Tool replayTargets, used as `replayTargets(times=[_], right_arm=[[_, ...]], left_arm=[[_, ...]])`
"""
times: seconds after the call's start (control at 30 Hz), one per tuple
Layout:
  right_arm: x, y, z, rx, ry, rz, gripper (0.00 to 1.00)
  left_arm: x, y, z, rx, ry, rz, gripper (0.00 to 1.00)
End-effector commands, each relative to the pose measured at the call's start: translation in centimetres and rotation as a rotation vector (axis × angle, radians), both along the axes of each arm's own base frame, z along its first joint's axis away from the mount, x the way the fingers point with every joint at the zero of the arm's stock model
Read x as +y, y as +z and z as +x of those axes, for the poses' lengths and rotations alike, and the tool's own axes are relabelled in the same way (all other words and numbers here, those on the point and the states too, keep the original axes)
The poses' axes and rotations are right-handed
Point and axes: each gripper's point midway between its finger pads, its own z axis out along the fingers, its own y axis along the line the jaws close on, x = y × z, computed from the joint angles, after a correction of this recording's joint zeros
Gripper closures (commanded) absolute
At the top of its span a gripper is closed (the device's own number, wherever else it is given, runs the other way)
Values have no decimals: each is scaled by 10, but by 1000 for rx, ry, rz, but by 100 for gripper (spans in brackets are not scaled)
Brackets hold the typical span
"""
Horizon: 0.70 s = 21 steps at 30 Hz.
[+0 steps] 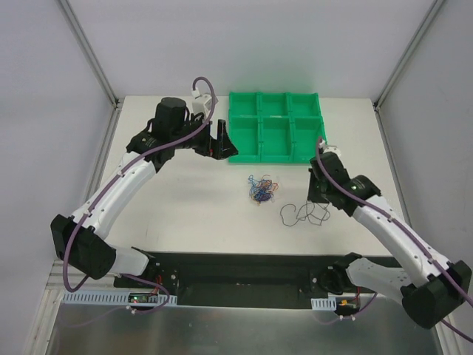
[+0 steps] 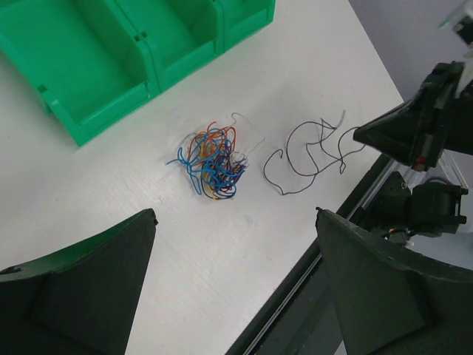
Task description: Untangle the cables
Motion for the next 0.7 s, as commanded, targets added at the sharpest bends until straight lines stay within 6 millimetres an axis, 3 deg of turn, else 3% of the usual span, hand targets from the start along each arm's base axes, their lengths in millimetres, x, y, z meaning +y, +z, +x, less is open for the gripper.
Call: replayTargets(times=[0.0,0.1,0.17,0.27,0.37,0.43,0.57,0.67], right_arm=[[40,-41,-22,212,26,182,91],[45,-59,-22,276,44,166,86],[46,-62,-19,284,57,151,76],[43,-68,-23,322,72,114,45],[32,-71,-33,365,57,63,24],[26,-70,-36,376,49,40,2],[28,-81,-38,410,63,26,4],[38,-94,-28,356,77,24,4]], left_arm=[[2,1,-7,-23,-29,-21,11],[7,4,-6,-59,-5,-5,12],[11,3,-4,-73,18,10,12],[11,3,-4,-74,14,10,12],[12,4,-4,-79,16,11,12],[11,5,-5,-79,13,7,12],[9,7,-8,-71,0,-6,12],[11,6,-7,-76,8,1,12]])
